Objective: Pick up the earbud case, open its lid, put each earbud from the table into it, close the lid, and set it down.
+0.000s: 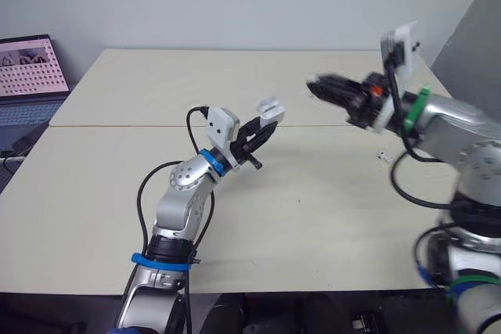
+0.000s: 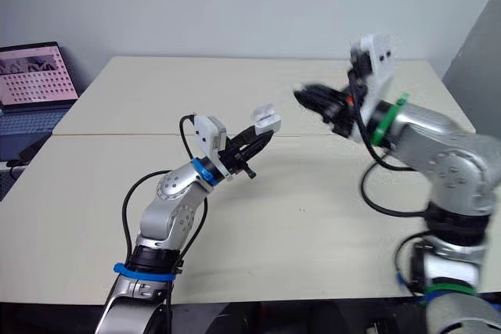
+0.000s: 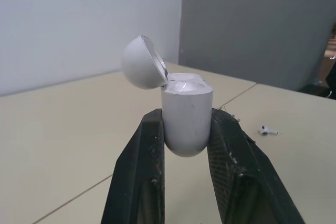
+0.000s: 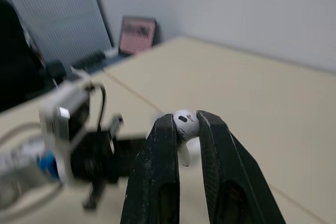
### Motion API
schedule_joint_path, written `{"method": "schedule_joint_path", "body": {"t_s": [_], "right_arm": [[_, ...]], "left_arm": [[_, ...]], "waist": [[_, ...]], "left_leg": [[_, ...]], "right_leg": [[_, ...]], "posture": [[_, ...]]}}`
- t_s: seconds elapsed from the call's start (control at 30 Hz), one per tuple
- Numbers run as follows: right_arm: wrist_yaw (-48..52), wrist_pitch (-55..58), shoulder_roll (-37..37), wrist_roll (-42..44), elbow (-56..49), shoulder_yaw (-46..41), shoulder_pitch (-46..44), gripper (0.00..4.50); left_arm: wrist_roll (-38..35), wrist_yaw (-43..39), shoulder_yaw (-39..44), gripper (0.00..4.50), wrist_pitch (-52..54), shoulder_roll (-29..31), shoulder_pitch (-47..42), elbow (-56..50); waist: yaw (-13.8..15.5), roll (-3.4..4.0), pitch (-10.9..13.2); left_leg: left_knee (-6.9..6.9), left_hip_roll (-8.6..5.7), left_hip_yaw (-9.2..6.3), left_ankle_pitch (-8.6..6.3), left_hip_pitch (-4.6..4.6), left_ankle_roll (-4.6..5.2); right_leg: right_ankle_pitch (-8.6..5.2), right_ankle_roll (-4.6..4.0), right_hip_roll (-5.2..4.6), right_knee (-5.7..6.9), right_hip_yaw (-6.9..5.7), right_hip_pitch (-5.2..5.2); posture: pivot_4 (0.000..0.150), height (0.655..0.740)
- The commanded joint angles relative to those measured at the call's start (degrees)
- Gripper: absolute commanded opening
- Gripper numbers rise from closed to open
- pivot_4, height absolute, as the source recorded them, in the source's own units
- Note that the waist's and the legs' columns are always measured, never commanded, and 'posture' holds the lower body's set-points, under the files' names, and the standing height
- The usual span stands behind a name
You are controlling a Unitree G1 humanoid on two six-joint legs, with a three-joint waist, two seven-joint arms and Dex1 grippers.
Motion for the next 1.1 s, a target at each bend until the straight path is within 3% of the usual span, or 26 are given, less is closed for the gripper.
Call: {"method": "schedule_joint_path", "body": {"t_s": [0.03,0.1,0.17,0.3,0.5,0.53,0.7,0.9,1.1], "right_arm": [[9.7,-10.3,-15.2,-11.8,-4.4,9.8,8.8,0.20],[12.6,-21.3,-23.1,-22.3,-3.5,15.8,16.5,0.20],[13.8,-28.7,-26.1,-28.3,-1.5,18.4,22.4,0.20],[13.9,-35.3,-26.0,-35.3,1.5,20.7,28.7,0.20],[14.6,-35.5,-23.1,-38.6,3.7,20.7,31.6,0.20],[14.8,-35.8,-22.7,-39.2,4.2,20.6,32.0,0.92],[15.6,-36.2,-21.1,-40.4,5.1,19.4,33.9,2.50],[17.7,-35.8,-21.0,-39.5,3.4,16.0,35.8,2.50],[20.4,-26.6,-19.5,-30.9,-2.2,8.7,35.6,2.50]], "left_arm": [[-0.3,-0.8,0.7,0.75,-1.5,0.7,-0.4,-1.3],[-0.3,-1.1,0.6,0.75,-1.6,1.0,-0.4,-1.2],[-0.1,-1.2,0.5,0.75,-1.6,1.0,-0.5,-1.1],[0.1,-1.0,0.1,0.75,-1.5,0.8,-0.5,-1.4],[0.0,-1.0,-0.2,0.75,-1.2,1.0,-0.5,-1.8],[0.0,-1.0,-0.2,0.75,-1.2,1.1,-0.5,-1.8],[0.0,-0.9,-0.4,0.75,-1.0,1.1,-0.3,-2.3],[-0.2,-1.0,-0.2,0.75,-0.7,1.4,0.2,-2.8],[-0.4,-1.2,-0.2,0.75,-0.6,1.7,0.6,-3.1]], "waist": [[0.0,0.00,0.0],[0.0,0.00,0.0],[0.0,-0.01,0.0],[-0.3,-0.01,0.0],[-0.1,-0.01,0.0],[-0.1,-0.01,0.0],[0.1,-0.01,0.0],[0.4,-0.01,0.0],[0.5,-0.01,0.0]], "left_leg": [[0.00,-0.01,0.05,0.00,-0.01,0.01],[0.03,0.02,0.17,0.00,-0.01,0.01],[0.04,0.04,0.22,0.00,0.01,0.01],[0.04,0.10,0.36,0.01,0.05,0.00],[0.07,0.07,0.30,0.01,0.05,0.00],[0.08,0.07,0.29,0.01,0.05,0.00],[0.09,0.05,0.26,0.01,0.05,0.00],[0.10,0.04,0.24,0.01,0.05,0.00],[0.11,0.05,0.24,0.01,0.05,0.00]], "right_leg": [[-0.01,0.01,-0.01,0.01,-0.01,-0.01],[-0.04,0.08,0.00,0.00,-0.04,0.00],[-0.19,0.33,-0.01,-0.02,-0.03,0.03],[-0.19,0.33,-0.01,0.00,0.12,0.02],[-0.18,0.32,-0.01,-0.01,0.09,0.07],[-0.18,0.32,-0.01,-0.01,0.08,0.08],[-0.18,0.32,-0.02,-0.03,0.08,0.10],[-0.18,0.32,-0.02,-0.03,0.05,0.13],[-0.17,0.30,-0.02,-0.03,0.05,0.13]], "posture": [[0.150,0.7400],[0.150,0.7400],[0.150,0.7400],[0.150,0.7400],[0.150,0.7400],[0.150,0.7400],[0.150,0.7400],[0.150,0.7400],[0.150,0.7400]]}}
